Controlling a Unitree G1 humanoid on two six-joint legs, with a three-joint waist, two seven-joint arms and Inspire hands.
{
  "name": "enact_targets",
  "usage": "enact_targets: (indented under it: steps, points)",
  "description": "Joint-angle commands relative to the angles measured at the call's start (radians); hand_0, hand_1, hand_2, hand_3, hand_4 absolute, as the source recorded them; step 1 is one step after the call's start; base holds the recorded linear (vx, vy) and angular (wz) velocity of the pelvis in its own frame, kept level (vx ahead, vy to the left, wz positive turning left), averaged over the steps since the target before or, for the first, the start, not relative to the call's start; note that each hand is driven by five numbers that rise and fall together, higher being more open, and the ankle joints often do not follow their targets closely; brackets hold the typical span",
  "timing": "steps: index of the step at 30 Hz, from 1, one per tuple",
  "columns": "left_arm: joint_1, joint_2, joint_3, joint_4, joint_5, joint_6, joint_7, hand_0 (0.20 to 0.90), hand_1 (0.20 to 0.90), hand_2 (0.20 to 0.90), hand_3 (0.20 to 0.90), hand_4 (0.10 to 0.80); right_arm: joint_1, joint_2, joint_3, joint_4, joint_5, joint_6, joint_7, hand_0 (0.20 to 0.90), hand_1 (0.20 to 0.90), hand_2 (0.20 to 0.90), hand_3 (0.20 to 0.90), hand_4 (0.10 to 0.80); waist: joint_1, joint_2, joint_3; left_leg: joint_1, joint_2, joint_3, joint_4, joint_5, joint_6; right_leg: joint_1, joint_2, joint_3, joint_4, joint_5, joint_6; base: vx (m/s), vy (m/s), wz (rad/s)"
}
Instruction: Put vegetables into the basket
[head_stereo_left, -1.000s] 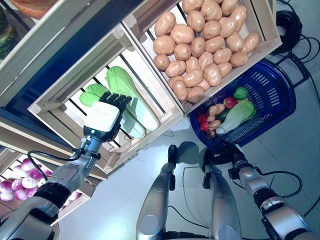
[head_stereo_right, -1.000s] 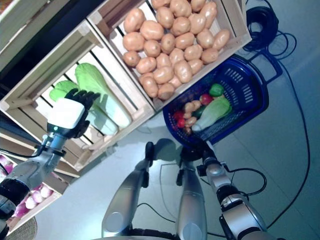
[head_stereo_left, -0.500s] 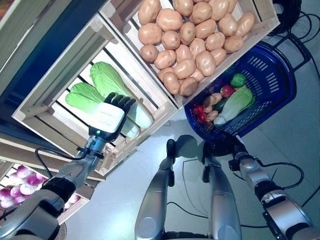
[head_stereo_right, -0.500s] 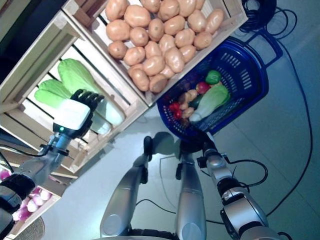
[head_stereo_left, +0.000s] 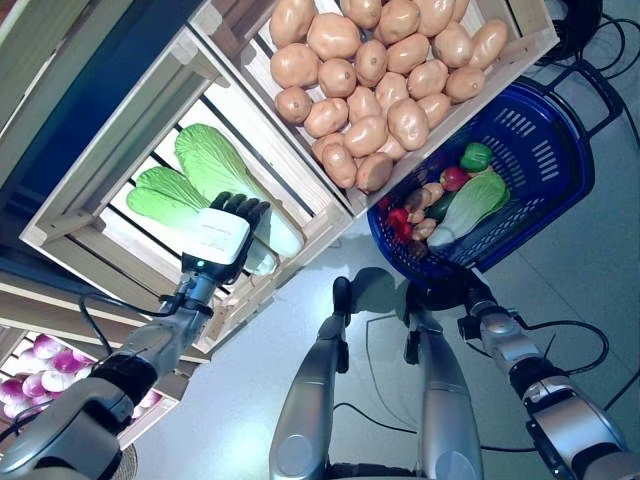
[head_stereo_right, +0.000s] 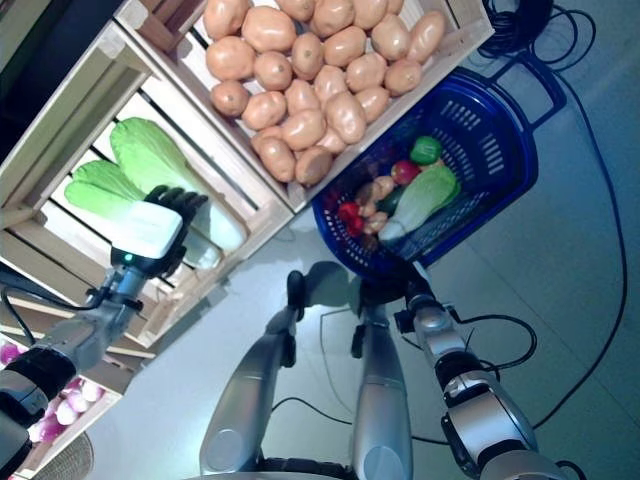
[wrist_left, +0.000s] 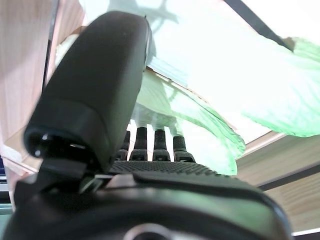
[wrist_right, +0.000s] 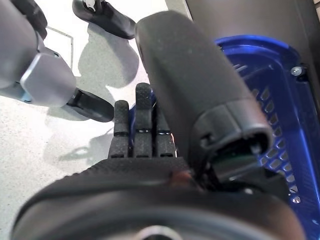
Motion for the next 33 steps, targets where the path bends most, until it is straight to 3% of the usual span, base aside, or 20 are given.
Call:
enact_targets:
  steps: [1,10,14,20,28,33]
  points:
    - [0.099,0.031,0.061,-0.047,-0.088,0.099,-0.056,0.9,0.9,0.9,0.9,0.8,0.033,-0.083,0.011,-0.028,0.034,0.009,-0.015,0.9,0.9,0.9,0.9,0.8,0.008,0.02,0.001,-0.101,-0.038,-0.032,0.106,-0.008,-0.031,0.07,-0.007,-0.035,-0.056,0.021,0.008,0.007,-0.043,0.04]
    - [0.187,0.04,0.107,-0.135,-0.1,0.125,-0.093,0.9,0.9,0.9,0.9,0.8,0.066,-0.077,-0.02,-0.043,0.031,0.005,-0.027,0.9,0.9,0.9,0.9,0.8,0.03,0.026,0.001,-0.12,-0.04,-0.045,0.112,-0.004,-0.027,0.056,-0.011,-0.054,-0.049,0.021,0.008,0.008,-0.023,0.02]
    - [0.212,0.034,0.09,-0.13,-0.104,0.139,-0.142,0.9,0.9,0.9,0.9,0.8,0.065,-0.075,-0.027,-0.028,0.022,-0.007,-0.021,0.9,0.9,0.9,0.9,0.8,0.034,0.027,0.001,-0.128,-0.04,-0.049,0.112,-0.001,-0.025,0.05,-0.009,-0.058,-0.046,0.02,0.008,0.015,-0.014,0.05]
    - [0.238,0.061,0.089,-0.153,-0.119,0.192,-0.112,0.9,0.9,0.9,0.9,0.8,0.072,-0.087,-0.021,-0.041,0.04,-0.002,-0.023,0.9,0.9,0.9,0.9,0.8,0.04,0.032,0.001,-0.129,-0.043,-0.052,0.111,-0.003,-0.022,0.046,-0.009,-0.063,-0.04,0.016,0.01,0.013,-0.013,0.02]
    - [0.284,0.076,0.15,-0.201,-0.084,0.245,-0.089,0.9,0.9,0.9,0.9,0.8,0.088,-0.071,-0.031,-0.051,0.038,-0.003,-0.05,0.9,0.9,0.9,0.9,0.8,0.056,0.044,0.001,-0.134,-0.052,-0.058,0.113,-0.004,-0.018,0.042,-0.016,-0.076,-0.039,0.015,0.01,0.01,-0.026,0.04]
    - [0.356,0.042,0.197,-0.195,-0.043,0.248,-0.083,0.9,0.9,0.9,0.9,0.8,0.104,-0.061,-0.046,-0.077,0.038,0.002,-0.06,0.9,0.9,0.9,0.9,0.8,0.071,0.043,0.001,-0.143,-0.057,-0.067,0.111,0.001,-0.015,0.034,-0.015,-0.086,-0.034,0.016,0.01,-0.004,-0.03,0.09]
